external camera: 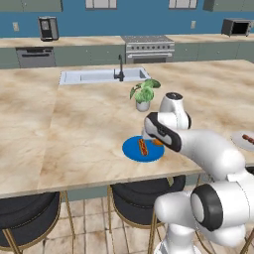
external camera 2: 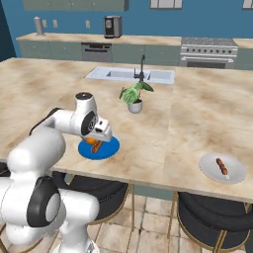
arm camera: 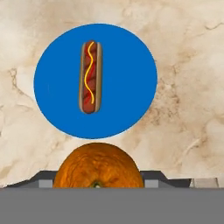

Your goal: Pick up the tangerine and pear from the fridge and place one fruit on each plate on the dining counter.

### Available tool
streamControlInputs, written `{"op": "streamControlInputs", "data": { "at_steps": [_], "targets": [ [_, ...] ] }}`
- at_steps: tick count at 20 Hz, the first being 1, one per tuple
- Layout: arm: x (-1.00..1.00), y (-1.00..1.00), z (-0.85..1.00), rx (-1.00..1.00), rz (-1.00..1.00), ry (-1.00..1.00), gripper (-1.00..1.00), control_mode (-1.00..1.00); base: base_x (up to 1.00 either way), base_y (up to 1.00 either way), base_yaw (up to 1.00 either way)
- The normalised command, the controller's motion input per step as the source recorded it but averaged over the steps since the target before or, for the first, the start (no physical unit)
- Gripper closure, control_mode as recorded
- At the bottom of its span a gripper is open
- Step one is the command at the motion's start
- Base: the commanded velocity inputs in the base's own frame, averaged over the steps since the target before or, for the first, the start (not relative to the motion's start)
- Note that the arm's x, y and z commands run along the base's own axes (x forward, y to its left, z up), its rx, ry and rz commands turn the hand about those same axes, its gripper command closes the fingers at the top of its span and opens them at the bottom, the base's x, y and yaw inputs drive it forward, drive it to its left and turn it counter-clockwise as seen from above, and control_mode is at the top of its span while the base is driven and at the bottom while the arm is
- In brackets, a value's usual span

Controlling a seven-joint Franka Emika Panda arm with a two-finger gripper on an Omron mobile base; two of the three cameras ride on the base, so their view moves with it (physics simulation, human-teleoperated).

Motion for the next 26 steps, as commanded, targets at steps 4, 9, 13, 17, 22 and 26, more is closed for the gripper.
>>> {"op": "streamControlInputs", "data": {
  "at_steps": [4, 9, 13, 17, 22, 26],
  "targets": [
    [0.67, 0.0, -0.43, 0.0, 0.0, 0.07, 1.0, -1.0, 0.0, 0.0, 0.0],
    [0.49, 0.0, -0.44, 0.0, 0.0, 0.06, 1.0, -1.0, 0.0, 0.0, 0.0],
    [0.36, 0.0, -0.41, 0.0, 0.0, 0.01, 1.0, -1.0, 0.0, 0.0, 0.0],
    [0.16, 0.0, -0.31, 0.0, 0.0, 0.0, 1.0, -1.0, 0.0, 0.0, 0.0],
    [0.1, 0.0, -0.3, 0.0, 0.0, 0.0, 1.0, -1.0, 0.0, 0.0, 0.0],
    [0.2, 0.0, -0.28, 0.0, 0.0, 0.0, 1.0, -1.0, 0.0, 0.0, 0.0]
  ]
}}
